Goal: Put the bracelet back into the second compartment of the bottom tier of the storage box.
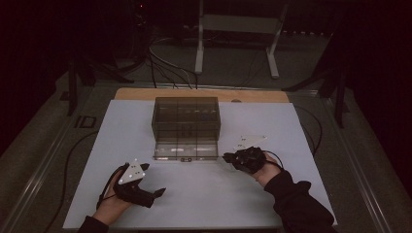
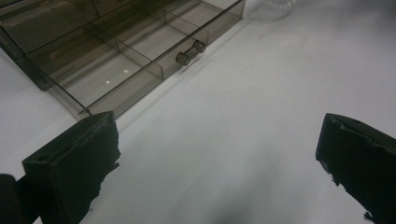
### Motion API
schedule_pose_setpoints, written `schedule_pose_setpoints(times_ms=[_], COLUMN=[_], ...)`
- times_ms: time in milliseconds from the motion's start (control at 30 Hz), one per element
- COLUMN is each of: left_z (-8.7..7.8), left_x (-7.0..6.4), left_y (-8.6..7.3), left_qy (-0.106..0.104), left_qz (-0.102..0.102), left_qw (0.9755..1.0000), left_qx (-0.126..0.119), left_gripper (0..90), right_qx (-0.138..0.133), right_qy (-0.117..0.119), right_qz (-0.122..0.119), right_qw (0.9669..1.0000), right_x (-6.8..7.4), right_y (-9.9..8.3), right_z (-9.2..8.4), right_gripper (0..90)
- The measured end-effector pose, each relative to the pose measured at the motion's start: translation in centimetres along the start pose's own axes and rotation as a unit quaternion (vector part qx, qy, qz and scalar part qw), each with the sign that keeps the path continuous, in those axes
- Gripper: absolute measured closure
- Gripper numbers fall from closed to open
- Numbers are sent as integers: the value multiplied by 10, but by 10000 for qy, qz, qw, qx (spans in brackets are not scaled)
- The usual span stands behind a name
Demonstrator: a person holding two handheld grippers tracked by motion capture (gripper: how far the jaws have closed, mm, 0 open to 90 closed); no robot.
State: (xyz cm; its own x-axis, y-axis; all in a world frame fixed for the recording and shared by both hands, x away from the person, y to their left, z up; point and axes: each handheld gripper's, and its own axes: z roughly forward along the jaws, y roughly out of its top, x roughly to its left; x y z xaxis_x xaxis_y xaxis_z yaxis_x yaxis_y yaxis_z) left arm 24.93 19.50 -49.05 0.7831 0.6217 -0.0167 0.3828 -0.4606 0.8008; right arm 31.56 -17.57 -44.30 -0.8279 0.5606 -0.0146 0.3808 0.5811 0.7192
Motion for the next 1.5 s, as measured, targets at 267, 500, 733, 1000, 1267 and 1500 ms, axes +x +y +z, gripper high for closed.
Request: schedule_pose_setpoints(times_ms=[267, 500, 733, 1000, 1267, 1500], left_z=[0, 0, 0, 0, 0, 0], left_x=[0, 0, 0, 0, -1, 0], left_y=[0, 0, 0, 0, 0, 0], left_qy=[-4, -5, -8, -11, -11, -20], left_qz=[-4, 5, 12, 5, 6, 15], left_qw=[10000, 10000, 10000, 10000, 10000, 10000], left_qx=[-10, -1, 1, -6, -7, -3], left_gripper=[0, 0, 0, 0, 0, 0], right_qx=[-90, -192, -278, -348, -411, -486], right_qy=[40, 46, 75, 90, 154, 202], right_qz=[-85, -108, -163, -235, -304, -288], right_qw=[9999, 9997, 9995, 9991, 9986, 9982], right_x=[4, 4, 4, 5, 6, 5], right_y=[8, 14, 23, 31, 42, 50], right_z=[-6, -11, -15, -16, -16, -15], right_gripper=[859, 858, 858, 859, 858, 858])
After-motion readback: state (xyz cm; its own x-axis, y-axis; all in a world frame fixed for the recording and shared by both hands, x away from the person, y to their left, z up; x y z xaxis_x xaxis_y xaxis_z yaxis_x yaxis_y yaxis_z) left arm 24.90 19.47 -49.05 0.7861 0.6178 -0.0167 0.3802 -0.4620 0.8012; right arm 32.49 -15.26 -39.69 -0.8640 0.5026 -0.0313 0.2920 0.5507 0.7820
